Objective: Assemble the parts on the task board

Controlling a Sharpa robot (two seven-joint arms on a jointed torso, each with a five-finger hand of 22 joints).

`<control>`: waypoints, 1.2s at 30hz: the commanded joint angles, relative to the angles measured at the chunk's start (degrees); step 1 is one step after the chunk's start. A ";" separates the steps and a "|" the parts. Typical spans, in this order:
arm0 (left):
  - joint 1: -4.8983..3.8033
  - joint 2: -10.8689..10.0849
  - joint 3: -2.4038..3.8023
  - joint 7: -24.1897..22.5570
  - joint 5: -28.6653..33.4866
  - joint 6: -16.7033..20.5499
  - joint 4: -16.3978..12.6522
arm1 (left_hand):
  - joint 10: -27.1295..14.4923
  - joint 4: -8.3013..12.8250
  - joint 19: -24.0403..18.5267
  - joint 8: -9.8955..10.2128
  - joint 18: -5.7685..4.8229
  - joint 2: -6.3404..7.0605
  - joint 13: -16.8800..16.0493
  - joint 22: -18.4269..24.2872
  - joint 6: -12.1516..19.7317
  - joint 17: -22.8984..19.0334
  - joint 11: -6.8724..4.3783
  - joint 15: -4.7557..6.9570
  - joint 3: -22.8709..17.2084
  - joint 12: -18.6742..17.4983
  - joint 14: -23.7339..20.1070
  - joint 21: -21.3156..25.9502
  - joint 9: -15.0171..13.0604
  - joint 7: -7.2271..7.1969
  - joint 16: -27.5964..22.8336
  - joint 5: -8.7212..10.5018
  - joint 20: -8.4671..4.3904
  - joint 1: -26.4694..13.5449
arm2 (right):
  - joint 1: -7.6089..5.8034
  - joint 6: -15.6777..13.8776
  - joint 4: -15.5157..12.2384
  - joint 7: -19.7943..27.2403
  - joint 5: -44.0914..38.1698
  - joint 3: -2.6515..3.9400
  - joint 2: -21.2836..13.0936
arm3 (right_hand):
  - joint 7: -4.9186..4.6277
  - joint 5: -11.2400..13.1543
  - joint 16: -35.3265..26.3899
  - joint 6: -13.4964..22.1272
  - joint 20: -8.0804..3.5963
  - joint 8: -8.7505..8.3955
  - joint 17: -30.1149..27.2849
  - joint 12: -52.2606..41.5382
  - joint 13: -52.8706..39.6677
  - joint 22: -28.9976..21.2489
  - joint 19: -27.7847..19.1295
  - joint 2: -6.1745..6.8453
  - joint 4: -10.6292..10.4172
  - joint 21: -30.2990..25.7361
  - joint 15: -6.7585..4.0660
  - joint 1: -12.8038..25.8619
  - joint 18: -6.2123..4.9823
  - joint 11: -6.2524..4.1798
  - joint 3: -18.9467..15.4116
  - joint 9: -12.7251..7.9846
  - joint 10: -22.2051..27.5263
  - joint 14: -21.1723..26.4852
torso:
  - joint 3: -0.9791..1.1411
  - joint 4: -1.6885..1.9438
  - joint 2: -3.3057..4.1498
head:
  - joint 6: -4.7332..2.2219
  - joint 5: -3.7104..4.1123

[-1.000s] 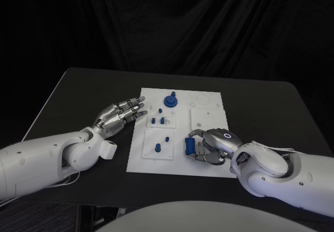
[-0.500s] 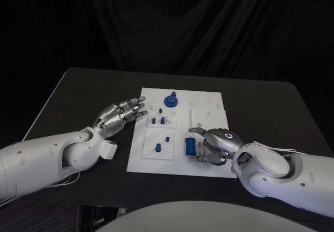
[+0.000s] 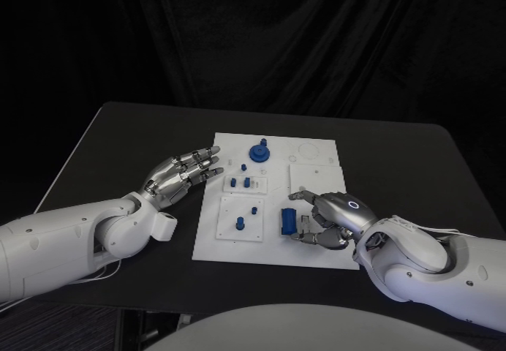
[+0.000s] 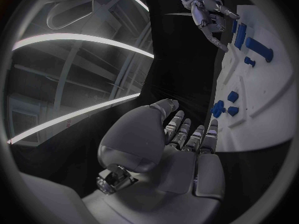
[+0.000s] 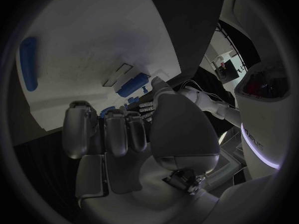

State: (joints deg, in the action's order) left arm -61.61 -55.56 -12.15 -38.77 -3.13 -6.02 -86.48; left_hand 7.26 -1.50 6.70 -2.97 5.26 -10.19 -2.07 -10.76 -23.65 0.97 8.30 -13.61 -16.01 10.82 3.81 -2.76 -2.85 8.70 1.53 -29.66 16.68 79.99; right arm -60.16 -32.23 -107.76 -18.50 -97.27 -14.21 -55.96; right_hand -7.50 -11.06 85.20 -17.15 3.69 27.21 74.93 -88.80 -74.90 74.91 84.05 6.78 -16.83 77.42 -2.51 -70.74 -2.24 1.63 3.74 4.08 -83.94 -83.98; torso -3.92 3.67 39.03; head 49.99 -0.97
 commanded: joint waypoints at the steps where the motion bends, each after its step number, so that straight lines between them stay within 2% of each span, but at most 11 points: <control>1: 0.12 0.09 0.04 -0.59 0.07 -0.83 -0.15 | -0.08 -0.04 0.10 -0.32 -0.06 0.12 -0.05 -0.01 -0.31 0.05 0.46 -0.18 -0.29 0.28 0.24 0.15 -0.08 0.10 0.31 -0.25 0.18 -0.24 | 0.14 -2.85 -0.36 1.63 2.01 0.01 -0.22 | -0.17 -0.12 -0.37 -1.33 -0.23 1.30 4.66 -0.28 -13.04 10.94 1.64 -1.02 0.08 -0.34 -0.04 0.86 -0.84 -0.03 0.37 0.13 -4.53 -3.96 | -0.01 -0.01 0.01 | 0.01 -0.07; 2: 0.12 0.08 0.04 -0.58 0.07 -0.84 -0.14 | -0.08 -0.04 0.10 -0.32 -0.06 0.12 -0.05 -0.01 -0.31 0.05 0.46 -0.18 -0.29 0.28 0.24 0.15 -0.08 0.10 0.31 -0.25 0.18 -0.24 | 0.14 -2.91 -0.34 1.69 2.20 0.01 -0.26 | -0.38 0.34 -0.36 -3.13 -0.12 3.11 4.69 -0.53 -13.57 10.99 1.71 -2.00 0.17 -0.21 0.11 1.66 -0.81 0.16 0.46 0.39 -4.93 -3.97 | -0.03 -0.03 0.01 | 0.01 -0.12; 4: 0.12 0.07 0.04 -0.57 0.07 -0.81 -0.14 | -0.08 -0.04 0.10 -0.32 -0.06 0.12 -0.05 -0.01 -0.31 0.05 0.46 -0.18 -0.29 0.28 0.24 0.15 -0.08 0.10 0.31 -0.25 0.18 -0.24 | 0.14 -2.78 -0.24 1.70 2.54 0.01 -0.32 | -0.44 0.64 -0.33 -3.67 -0.04 3.48 4.74 -0.63 -13.79 11.01 1.75 -2.57 0.35 -0.15 0.18 1.66 -0.80 0.22 0.60 0.40 -5.10 -3.99 | -0.05 -0.06 0.01 | 0.01 -0.14; 10: 0.13 0.11 0.04 -0.53 0.07 -0.80 -0.17 | -0.08 -0.04 0.10 -0.32 -0.06 0.12 -0.05 -0.01 -0.31 0.05 0.46 -0.18 -0.29 0.28 0.24 0.15 -0.08 0.10 0.31 -0.25 0.18 -0.24 | 0.14 -1.64 0.11 1.47 3.47 0.01 -0.28 | -0.67 2.38 -0.30 -4.96 0.16 4.19 4.80 -0.77 -14.09 11.02 1.77 -4.23 0.53 -0.18 0.38 1.57 -0.80 0.48 0.78 0.38 -5.31 -4.00 | -0.04 0.02 0.03 | 0.01 -0.05; 12: 0.13 0.13 0.04 -0.51 0.07 -0.82 -0.16 | -0.08 -0.04 0.10 -0.32 -0.06 0.12 -0.05 -0.01 -0.31 0.05 0.46 -0.18 -0.29 0.28 0.24 0.15 -0.08 0.10 0.31 -0.25 0.18 -0.24 | 0.14 -1.27 0.26 1.33 3.63 0.01 -0.17 | -0.67 2.38 -0.30 -4.96 0.16 4.19 4.80 -0.77 -14.09 11.02 1.77 -4.23 0.53 -0.18 0.38 1.57 -0.80 0.48 0.78 0.38 -5.31 -4.00 | -0.03 0.06 0.03 | 0.01 -0.01; 15: 0.13 0.18 0.04 -0.49 0.07 -0.84 -0.15 | -0.08 -0.04 0.10 -0.32 -0.06 0.12 -0.05 -0.01 -0.31 0.05 0.46 -0.18 -0.29 0.28 0.24 0.15 -0.08 0.10 0.31 -0.25 0.18 -0.24 | 0.14 -0.94 0.46 1.26 4.10 0.01 -0.03 | -0.78 4.31 -0.27 -5.56 0.29 4.48 4.84 -0.79 -14.12 11.03 1.78 -5.55 0.71 -0.17 0.51 1.16 -0.80 0.60 0.84 0.25 -5.33 -4.01 | -0.01 -0.01 0.02 | 0.01 -0.10; 21: 0.13 0.19 0.04 -0.42 0.07 -0.86 -0.12 | -0.08 -0.04 0.10 -0.32 -0.06 0.12 -0.05 -0.01 -0.31 0.05 0.46 -0.18 -0.29 0.28 0.24 0.15 -0.08 0.10 0.31 -0.25 0.18 -0.24 | 0.14 -0.04 1.02 1.01 4.71 0.01 0.30 | -0.83 5.78 -0.26 -5.85 0.38 4.59 4.84 -0.81 -14.14 11.02 1.78 -7.15 0.84 -0.21 0.58 0.83 -0.81 0.67 0.90 0.08 -5.34 -4.01 | -0.02 0.04 0.04 | 0.01 -0.20; 26: 0.13 0.21 0.04 -0.40 0.07 -0.89 -0.10 | -0.08 -0.04 0.10 -0.32 -0.06 0.12 -0.05 -0.01 -0.31 0.05 0.46 -0.18 -0.29 0.28 0.24 0.15 -0.08 0.10 0.31 -0.25 0.18 -0.24 | 0.14 1.06 1.39 0.67 4.83 0.01 0.65 | -0.85 6.44 -0.21 -5.99 0.43 4.65 4.93 -0.79 -14.06 10.99 1.73 -7.15 2.27 -0.33 0.62 -1.40 -0.84 0.71 0.84 -0.05 -5.28 -4.02 | -0.03 0.08 0.03 | 0.01 -0.14; 27: 0.13 0.22 0.04 -0.40 0.07 -0.90 -0.09 | -0.08 -0.04 0.10 -0.32 -0.06 0.12 -0.05 -0.01 -0.31 0.05 0.46 -0.18 -0.29 0.28 0.24 0.15 -0.08 0.10 0.31 -0.25 0.18 -0.24 | 0.14 1.30 1.45 0.58 4.81 0.01 0.72 | -0.85 6.77 -0.21 -6.03 0.45 4.66 4.91 -0.76 -14.00 10.97 1.70 -6.52 3.23 -0.41 0.63 -2.55 -0.86 0.71 0.65 -0.08 -5.23 -4.02 | -0.03 0.10 0.02 | 0.01 -0.10; 29: 0.13 0.26 0.04 -0.38 0.07 -0.92 -0.07 | -0.08 -0.04 0.10 -0.32 -0.06 0.12 -0.05 -0.01 -0.31 0.05 0.46 -0.18 -0.29 0.28 0.24 0.15 -0.08 0.10 0.31 -0.25 0.18 -0.24 | 0.14 1.84 1.57 0.32 4.64 0.01 0.89 | -0.86 6.87 -0.19 -6.05 0.45 4.66 4.94 -0.77 -14.00 10.96 1.69 -6.41 3.46 -0.44 0.63 -2.84 -0.86 0.72 0.57 -0.09 -5.23 -4.02 | -0.04 0.12 0.00 | 0.01 -0.05; 36: 0.14 0.31 0.04 -0.32 0.07 -1.02 -0.01 | -0.08 -0.04 0.10 -0.32 -0.06 0.12 -0.05 -0.01 -0.31 0.05 0.46 -0.18 -0.29 0.28 0.24 0.15 -0.08 0.10 0.31 -0.25 0.18 -0.24 | 0.15 2.92 1.87 -0.33 3.41 0.01 1.34 | -0.90 7.92 -0.28 -6.06 0.48 4.68 4.76 -0.72 -13.87 10.92 1.61 -4.55 5.92 -0.61 0.67 -5.65 -0.89 0.76 -0.24 -0.13 -5.12 -3.97 | -0.05 0.03 -0.01 | 0.01 -0.18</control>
State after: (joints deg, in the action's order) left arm -61.58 -55.35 -12.15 -38.62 -3.13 -6.13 -86.44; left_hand 7.25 -1.50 6.70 -2.97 5.26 -10.19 -2.05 -10.76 -23.65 0.97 8.29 -13.61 -16.00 10.82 3.81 -2.76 -2.84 8.70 1.53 -29.65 16.68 79.99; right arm -60.18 -31.27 -106.08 -17.52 -92.93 -14.00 -54.67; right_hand -8.42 -3.45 85.20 -22.74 3.69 31.50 74.92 -89.47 -74.93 74.90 84.05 1.82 -11.25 77.20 -2.15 -75.58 -2.24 2.06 3.55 4.00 -83.92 -83.94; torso -3.96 3.74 39.05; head 49.99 -1.09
